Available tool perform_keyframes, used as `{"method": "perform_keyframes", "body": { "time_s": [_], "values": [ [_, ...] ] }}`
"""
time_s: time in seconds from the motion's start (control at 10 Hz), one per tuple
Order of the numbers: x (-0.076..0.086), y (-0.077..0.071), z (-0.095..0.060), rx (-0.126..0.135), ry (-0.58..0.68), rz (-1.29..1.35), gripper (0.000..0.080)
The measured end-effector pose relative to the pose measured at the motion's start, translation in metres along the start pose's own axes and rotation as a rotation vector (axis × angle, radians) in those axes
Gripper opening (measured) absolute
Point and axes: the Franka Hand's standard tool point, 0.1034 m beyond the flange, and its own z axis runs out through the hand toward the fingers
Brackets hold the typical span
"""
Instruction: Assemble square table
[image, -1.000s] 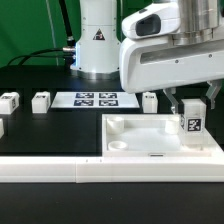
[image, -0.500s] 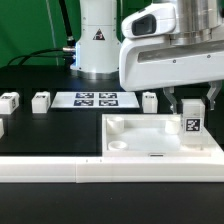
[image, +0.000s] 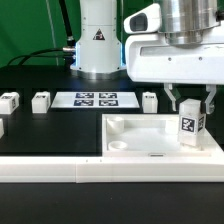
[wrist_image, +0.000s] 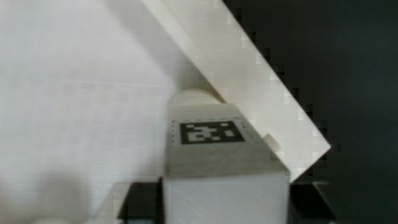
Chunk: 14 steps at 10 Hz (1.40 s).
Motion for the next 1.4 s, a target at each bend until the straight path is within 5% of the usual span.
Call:
{"method": "perform_keyframes", "body": {
  "time_s": [0.8,0.9,1.0,1.1,1.4],
  "values": [
    [-0.0059,-0.0046,0.0012,0.015,-0.024,0.547,0.0295],
    [-0.0067,-0.0051,0.0014,0.016,-0.028,0.553,0.0384],
    [-0.0065,-0.0043,0.0016,0.014,-0.029,0.5,0.0384],
    [-0.005,-0.002,0.0013,0.003,-0.038,0.361,0.0558],
    [-0.0039,-0.0002,0.0028,-0.002,-0.049,0.11,0.0644]
  ]
}}
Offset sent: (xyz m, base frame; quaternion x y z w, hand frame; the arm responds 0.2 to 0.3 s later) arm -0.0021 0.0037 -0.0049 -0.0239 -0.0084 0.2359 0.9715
